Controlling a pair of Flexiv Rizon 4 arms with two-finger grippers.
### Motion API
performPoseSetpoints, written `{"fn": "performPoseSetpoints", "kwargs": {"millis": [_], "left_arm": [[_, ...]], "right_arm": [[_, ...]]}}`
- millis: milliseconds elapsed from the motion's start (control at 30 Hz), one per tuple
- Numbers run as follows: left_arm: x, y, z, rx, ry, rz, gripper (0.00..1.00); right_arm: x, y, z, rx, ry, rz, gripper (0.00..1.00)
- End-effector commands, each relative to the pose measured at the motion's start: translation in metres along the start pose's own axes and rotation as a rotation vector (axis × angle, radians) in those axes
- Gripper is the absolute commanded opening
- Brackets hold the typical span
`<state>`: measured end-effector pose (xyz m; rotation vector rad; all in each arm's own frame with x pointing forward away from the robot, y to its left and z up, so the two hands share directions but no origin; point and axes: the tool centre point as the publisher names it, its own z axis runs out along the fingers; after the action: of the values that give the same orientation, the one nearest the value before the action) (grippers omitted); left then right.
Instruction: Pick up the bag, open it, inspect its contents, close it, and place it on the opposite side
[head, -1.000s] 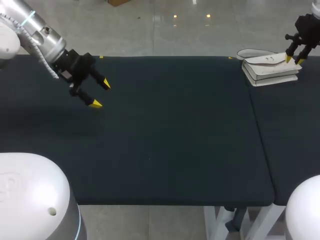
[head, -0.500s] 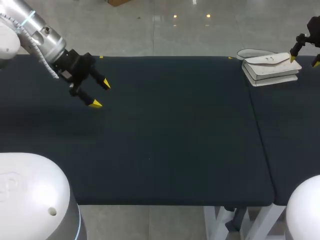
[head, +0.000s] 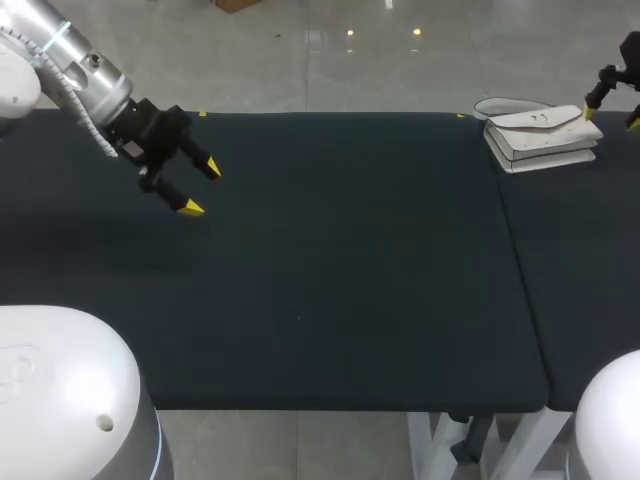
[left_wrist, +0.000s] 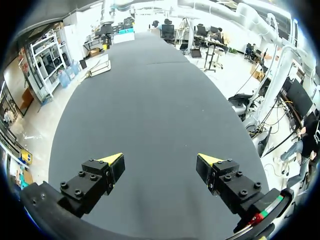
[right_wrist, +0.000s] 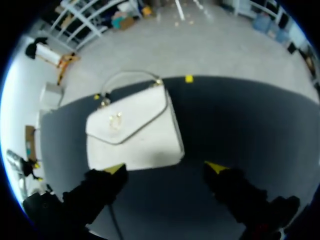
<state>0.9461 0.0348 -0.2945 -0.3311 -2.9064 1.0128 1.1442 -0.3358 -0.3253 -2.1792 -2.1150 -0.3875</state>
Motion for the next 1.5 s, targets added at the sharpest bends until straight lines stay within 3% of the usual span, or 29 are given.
{"fn": "performPoseSetpoints", "kwargs": {"millis": [33, 333, 733, 1167, 1500], "left_arm": [[-0.001, 0.001, 0.001, 0.002, 0.0, 0.001, 1.0], [-0.001, 0.001, 0.001, 0.002, 0.0, 0.001, 1.0], [-0.001, 0.001, 0.001, 0.002, 0.0, 0.001, 1.0], [-0.001, 0.001, 0.001, 0.002, 0.0, 0.001, 1.0], [-0.001, 0.001, 0.001, 0.002, 0.0, 0.001, 1.0]], "right_arm": [[-0.008, 0.021, 0.012, 0.132, 0.015, 0.003, 1.0], [-0.015, 0.032, 0.023, 0.172, 0.031, 0.012, 1.0], [-0.007, 0.026, 0.041, 0.253, 0.065, -0.002, 1.0], [-0.001, 0.026, 0.051, 0.27, 0.112, -0.002, 1.0], [0.0, 0.042, 0.054, 0.279, 0.144, -0.022, 0.98]]}}
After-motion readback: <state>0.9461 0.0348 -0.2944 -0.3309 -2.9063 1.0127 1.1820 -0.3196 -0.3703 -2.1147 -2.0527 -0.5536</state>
